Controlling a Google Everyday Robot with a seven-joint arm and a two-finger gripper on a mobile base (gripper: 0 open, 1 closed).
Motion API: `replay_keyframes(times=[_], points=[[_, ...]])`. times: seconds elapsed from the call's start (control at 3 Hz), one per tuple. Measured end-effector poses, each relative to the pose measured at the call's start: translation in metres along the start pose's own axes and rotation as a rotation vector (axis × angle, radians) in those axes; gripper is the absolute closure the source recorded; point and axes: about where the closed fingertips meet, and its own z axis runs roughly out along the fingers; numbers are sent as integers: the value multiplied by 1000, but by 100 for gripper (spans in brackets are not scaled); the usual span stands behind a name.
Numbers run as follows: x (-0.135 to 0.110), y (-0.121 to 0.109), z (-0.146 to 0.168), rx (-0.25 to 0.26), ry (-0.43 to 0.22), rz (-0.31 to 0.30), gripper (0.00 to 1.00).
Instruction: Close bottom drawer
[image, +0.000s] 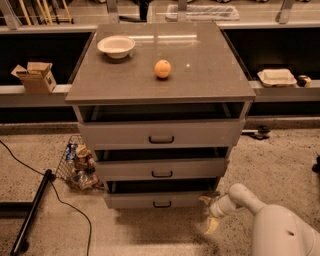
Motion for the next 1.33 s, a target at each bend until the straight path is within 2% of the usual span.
replay_keyframes(times=[0.67, 1.0, 1.33], points=[[-4, 10, -12, -10, -28, -13, 0], [-7, 27, -38, -36, -47, -20, 0], [-13, 45, -77, -38, -32, -29, 0]])
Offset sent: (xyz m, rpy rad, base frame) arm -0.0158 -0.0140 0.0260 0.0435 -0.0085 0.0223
